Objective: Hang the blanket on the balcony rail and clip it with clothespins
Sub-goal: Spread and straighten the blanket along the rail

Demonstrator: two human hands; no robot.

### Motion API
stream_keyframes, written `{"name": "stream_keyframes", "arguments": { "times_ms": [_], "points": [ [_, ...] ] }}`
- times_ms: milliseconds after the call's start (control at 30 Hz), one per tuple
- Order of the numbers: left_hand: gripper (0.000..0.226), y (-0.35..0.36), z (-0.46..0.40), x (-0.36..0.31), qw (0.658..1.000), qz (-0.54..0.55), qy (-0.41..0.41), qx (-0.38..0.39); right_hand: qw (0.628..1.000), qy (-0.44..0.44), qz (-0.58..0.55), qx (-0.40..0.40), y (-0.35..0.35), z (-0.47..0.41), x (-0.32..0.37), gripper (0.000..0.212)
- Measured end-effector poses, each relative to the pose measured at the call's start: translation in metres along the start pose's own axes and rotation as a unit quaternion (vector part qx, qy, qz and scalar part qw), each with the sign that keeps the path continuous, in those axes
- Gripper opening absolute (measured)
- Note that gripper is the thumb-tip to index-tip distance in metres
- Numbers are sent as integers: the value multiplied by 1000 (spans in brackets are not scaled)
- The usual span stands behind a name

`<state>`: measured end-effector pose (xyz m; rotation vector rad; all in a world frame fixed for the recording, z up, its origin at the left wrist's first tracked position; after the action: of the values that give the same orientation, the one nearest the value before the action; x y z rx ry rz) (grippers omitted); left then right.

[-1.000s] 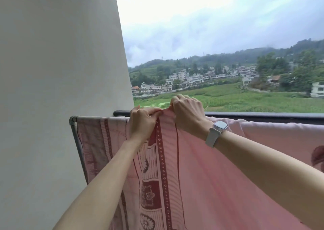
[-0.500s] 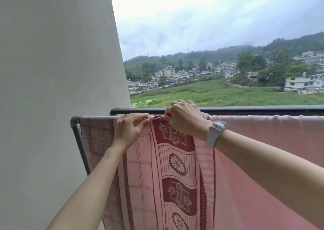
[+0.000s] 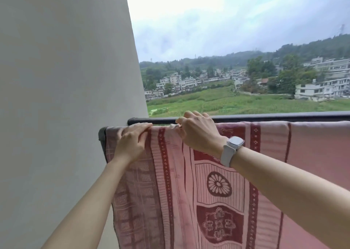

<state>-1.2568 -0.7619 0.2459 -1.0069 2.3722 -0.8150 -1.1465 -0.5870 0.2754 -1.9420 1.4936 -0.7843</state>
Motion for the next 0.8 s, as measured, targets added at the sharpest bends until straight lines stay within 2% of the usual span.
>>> {"name": "stream_keyframes", "arguments": {
  "times_ms": [200,367,533,633,733,800],
  "points": [
    [26,-15,-6,60,998,-52,-23,-23,999,-24,45,-2,45,-33,46,29],
    [26,-21,-16,98,996,79,-47,13,999,-40,37,3,84,-69,80,20],
    [25,-34,-30,131,996,62,-34,55,998,-57,19,-32,110,-94,102,21],
    [22,-33,-37,141,988,120,-37,93,997,-44,9,-65,121,-100,105,19],
    [22,-36,-41,145,970,220,-57,89,996,-27,-10,-89,124,-102,105,16],
    [24,-35,-46,146,969,227,-63,74,995,-18,-30,-97,124,-104,105,15]
  ]
}}
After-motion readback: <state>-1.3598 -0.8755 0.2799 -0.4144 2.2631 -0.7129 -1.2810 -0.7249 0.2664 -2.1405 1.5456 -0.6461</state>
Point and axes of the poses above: each hand's wrist, its own z-axis away from the middle knuckle, its own y-axis out of the palm, x = y × z, the point moved 2 cm from there along -z, towards the middle knuckle, and after that the axes turned 7 degrees about -z, right-handed, at the moved point
